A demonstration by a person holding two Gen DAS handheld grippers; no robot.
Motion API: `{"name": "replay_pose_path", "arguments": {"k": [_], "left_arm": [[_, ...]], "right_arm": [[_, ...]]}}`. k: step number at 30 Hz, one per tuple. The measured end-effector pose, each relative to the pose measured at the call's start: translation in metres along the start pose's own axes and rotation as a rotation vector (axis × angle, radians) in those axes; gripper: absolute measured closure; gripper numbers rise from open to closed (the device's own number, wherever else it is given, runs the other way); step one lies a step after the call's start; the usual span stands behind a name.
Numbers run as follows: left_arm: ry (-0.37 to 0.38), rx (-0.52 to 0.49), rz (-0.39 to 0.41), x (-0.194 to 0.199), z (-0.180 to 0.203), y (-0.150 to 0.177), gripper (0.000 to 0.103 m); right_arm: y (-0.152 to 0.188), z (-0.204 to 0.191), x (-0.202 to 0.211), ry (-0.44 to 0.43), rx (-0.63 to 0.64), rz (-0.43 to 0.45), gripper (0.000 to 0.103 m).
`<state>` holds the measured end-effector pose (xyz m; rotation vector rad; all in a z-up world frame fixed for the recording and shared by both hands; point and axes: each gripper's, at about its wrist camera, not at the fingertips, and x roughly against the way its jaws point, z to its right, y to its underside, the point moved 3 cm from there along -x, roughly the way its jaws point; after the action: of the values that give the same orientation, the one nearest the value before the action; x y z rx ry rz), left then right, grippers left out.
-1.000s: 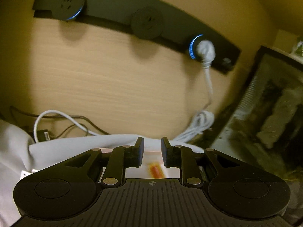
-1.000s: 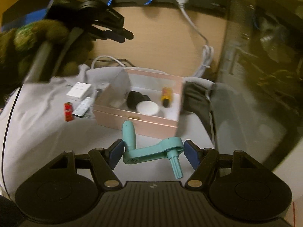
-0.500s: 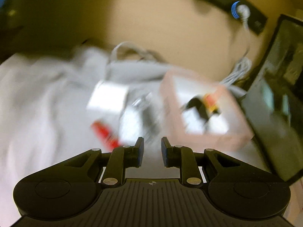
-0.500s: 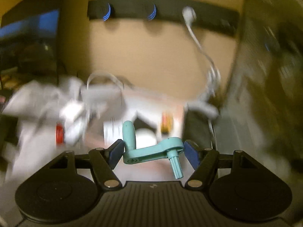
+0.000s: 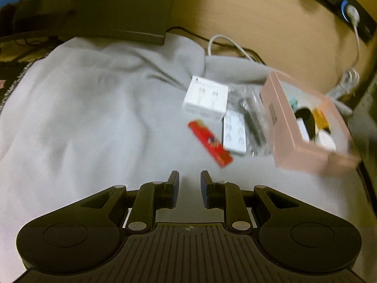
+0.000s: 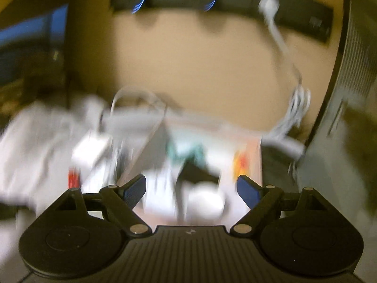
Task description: Organize rigid objects
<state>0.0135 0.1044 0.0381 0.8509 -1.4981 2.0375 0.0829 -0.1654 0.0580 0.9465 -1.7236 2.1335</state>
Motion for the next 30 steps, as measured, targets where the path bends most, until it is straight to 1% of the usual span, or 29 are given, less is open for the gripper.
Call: {"name": "replay_pose_path", "arguments": {"k": [2, 4, 7, 9, 13, 15, 16, 19, 23, 26, 29, 30], "left_arm": [[-0.010, 0.038, 0.006, -0.012, 0.004, -0.012, 0.081], [-0.036, 0.083, 0.003, -0.026, 0.007, -0.021, 0.081], [-0.041, 0.156, -0.013, -0.048, 0.010, -0.033, 0.081], [-0.043, 0.170, -0.016, -0.059, 0.013, -0.039, 0.081], [-0.074, 0.116, -0.033, -0.078, 0.024, -0.045, 0.081], [-0.095, 0.089, -0.030, -0.085, 0.029, -0.044, 0.070], [-0.104, 0.073, -0.036, -0.087, 0.031, -0.042, 0.069], [-0.133, 0.020, -0.005, -0.088, 0.038, -0.037, 0.069], [-0.146, -0.045, 0.000, -0.082, 0.043, -0.028, 0.068], [-0.138, -0.060, 0.005, -0.078, 0.042, -0.023, 0.068], [-0.118, -0.120, 0.007, -0.072, 0.043, -0.018, 0.070], [-0.102, -0.121, 0.010, -0.069, 0.041, -0.015, 0.073]], "right_arm": [[0.027, -0.008, 0.005, 0.005, 0.025, -0.039, 0.018], [0.045, -0.013, 0.010, 0.003, 0.030, -0.075, 0.018], [0.063, -0.014, 0.020, 0.012, 0.035, -0.106, 0.018], [0.072, -0.012, 0.026, 0.024, 0.036, -0.121, 0.018], [0.083, -0.011, 0.031, 0.049, 0.050, -0.141, 0.018], [0.087, -0.011, 0.034, 0.063, 0.061, -0.143, 0.018], [0.089, -0.010, 0.034, 0.068, 0.066, -0.146, 0.018], [0.092, -0.008, 0.036, 0.078, 0.070, -0.150, 0.018], [0.093, -0.004, 0.037, 0.087, 0.060, -0.154, 0.018], [0.093, -0.004, 0.034, 0.081, 0.054, -0.159, 0.018], [0.090, -0.009, 0.034, 0.073, 0.062, -0.151, 0.018], [0.089, -0.011, 0.033, 0.070, 0.070, -0.145, 0.018]]}}
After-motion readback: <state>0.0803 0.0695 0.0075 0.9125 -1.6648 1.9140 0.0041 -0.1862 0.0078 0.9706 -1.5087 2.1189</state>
